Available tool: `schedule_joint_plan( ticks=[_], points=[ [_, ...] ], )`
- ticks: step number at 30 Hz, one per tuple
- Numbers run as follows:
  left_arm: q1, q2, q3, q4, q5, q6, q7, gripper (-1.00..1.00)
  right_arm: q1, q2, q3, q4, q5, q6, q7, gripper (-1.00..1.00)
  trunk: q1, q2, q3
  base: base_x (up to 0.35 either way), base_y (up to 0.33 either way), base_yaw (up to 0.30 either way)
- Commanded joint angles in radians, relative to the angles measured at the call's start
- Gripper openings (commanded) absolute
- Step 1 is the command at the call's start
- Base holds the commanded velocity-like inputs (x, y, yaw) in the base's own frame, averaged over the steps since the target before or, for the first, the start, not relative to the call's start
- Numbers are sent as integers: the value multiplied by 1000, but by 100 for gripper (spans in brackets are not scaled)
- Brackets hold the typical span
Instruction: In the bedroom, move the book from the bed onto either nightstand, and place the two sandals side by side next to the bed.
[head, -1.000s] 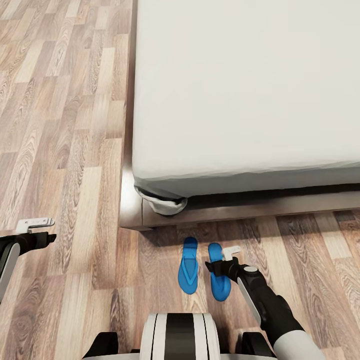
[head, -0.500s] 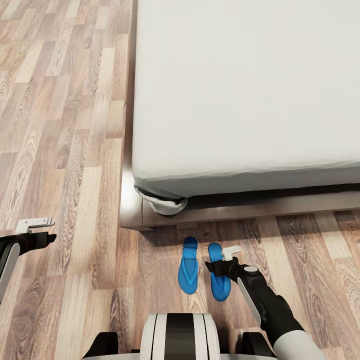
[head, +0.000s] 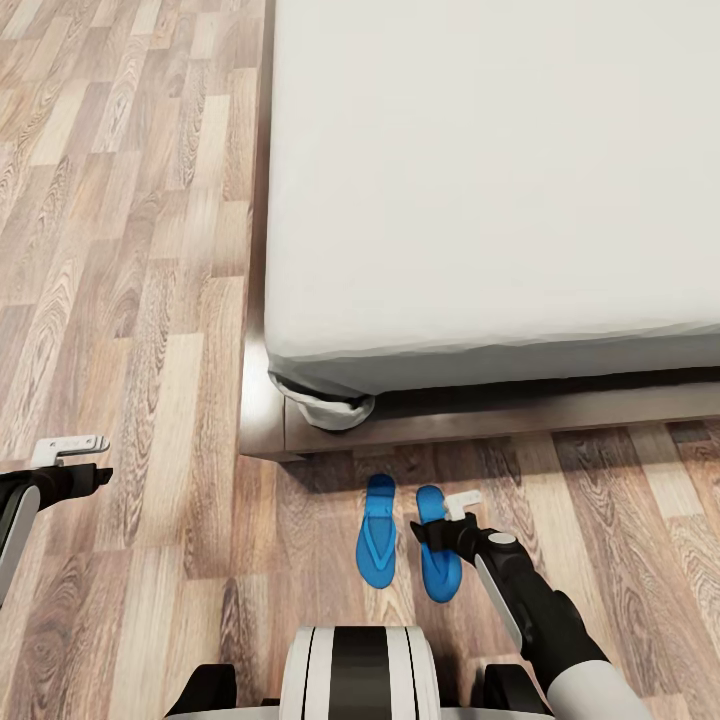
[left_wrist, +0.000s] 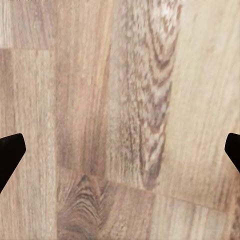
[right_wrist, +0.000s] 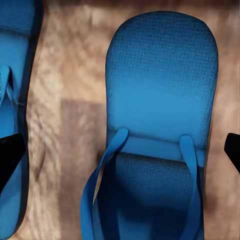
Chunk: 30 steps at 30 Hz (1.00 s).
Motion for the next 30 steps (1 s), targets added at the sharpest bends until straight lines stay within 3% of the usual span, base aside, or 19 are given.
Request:
schedule_joint_plan(
  ticks=[1,8,15,24,30],
  points=[
    [-1,0,1,-1,6,5,0,100,0,-1,1,-1,-1,1,2,100,0,0,-1,0,0,0],
    [-1,1,1,-1,5,5,0,100,0,-1,1,-1,-1,-12,3,100,0,0,-1,0,0,0],
    [0,1,1,-1,5,5,0,100,0,-1,0,-1,-1,-15,4,100,-3,1,27,0,0,0],
    [0,1,1,-1,5,5,1,100,0,-2,0,-1,-1,-16,5,100,-3,1,27,0,0,0],
    [0,0,1,-1,5,5,2,100,0,-2,0,-2,-1,-17,5,100,-5,2,42,0,0,0]
  ],
)
